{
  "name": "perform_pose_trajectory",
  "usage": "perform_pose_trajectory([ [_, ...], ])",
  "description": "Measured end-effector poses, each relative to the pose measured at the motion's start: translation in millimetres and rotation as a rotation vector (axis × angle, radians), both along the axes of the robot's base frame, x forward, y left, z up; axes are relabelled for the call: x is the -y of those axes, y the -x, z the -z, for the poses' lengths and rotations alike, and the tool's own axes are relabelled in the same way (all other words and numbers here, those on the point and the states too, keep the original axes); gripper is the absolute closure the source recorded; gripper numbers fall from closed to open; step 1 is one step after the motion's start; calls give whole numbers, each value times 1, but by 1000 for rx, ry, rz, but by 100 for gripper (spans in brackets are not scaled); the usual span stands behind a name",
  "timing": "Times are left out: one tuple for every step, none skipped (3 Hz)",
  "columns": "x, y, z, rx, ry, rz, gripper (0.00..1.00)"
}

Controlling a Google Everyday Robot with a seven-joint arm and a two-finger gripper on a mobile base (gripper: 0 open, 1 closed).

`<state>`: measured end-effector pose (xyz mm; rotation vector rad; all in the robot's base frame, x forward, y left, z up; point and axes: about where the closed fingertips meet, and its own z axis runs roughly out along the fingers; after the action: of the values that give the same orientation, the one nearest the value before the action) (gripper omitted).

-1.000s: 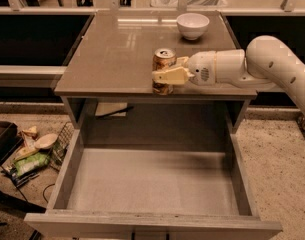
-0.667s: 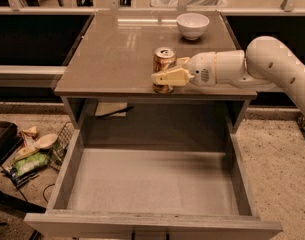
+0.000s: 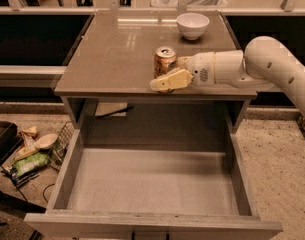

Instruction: Place orange can into top drawer

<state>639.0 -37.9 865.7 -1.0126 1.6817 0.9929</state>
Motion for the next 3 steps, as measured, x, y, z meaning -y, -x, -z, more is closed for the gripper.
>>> perform_pose_trajectory([
  [-2, -13, -13, 18, 24, -17, 49],
  [-3, -23, -29, 37, 46, -26, 72],
  [3, -7, -61, 41, 68, -35, 96],
])
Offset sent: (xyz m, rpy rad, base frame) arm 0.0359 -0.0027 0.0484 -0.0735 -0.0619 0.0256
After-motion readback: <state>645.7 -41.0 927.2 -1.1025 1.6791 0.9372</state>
